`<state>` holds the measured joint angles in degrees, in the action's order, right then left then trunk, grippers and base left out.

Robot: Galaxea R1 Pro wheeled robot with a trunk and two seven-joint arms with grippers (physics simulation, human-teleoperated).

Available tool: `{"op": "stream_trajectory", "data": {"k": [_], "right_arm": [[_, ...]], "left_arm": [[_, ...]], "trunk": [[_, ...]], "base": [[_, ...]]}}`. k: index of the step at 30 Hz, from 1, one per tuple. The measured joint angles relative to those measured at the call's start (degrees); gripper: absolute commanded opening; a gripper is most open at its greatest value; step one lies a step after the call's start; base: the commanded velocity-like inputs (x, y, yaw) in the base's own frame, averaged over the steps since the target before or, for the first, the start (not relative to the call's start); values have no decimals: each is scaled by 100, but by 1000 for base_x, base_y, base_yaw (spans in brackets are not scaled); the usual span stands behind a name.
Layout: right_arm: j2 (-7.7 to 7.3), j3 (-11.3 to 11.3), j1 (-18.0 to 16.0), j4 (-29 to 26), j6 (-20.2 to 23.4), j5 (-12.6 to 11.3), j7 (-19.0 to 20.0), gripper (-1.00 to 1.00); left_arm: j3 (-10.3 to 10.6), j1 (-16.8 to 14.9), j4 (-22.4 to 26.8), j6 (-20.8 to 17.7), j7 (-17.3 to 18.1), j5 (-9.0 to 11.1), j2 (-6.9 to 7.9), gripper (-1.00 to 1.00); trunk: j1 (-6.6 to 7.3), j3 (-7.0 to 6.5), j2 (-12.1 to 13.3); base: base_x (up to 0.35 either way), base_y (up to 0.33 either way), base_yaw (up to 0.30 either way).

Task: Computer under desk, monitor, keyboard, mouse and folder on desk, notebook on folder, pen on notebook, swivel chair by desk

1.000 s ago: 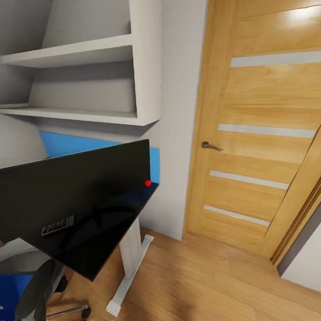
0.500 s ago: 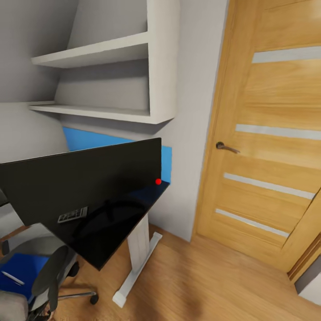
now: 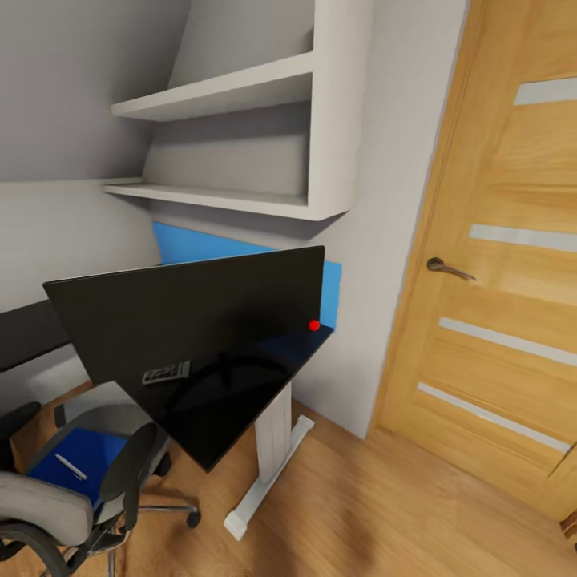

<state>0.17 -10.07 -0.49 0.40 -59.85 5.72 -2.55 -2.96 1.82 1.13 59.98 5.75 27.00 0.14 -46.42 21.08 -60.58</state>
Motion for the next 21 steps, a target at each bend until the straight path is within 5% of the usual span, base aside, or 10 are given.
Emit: {"op": "stream_trajectory", "data": {"k": [21], "right_arm": [[0,-7,0,0,0,-8,0,100]], "left_arm": [[1,0,0,0,-1,-1,-5,100]], "trunk": [[0,23,0]], "base": [[0,0,255]]}}
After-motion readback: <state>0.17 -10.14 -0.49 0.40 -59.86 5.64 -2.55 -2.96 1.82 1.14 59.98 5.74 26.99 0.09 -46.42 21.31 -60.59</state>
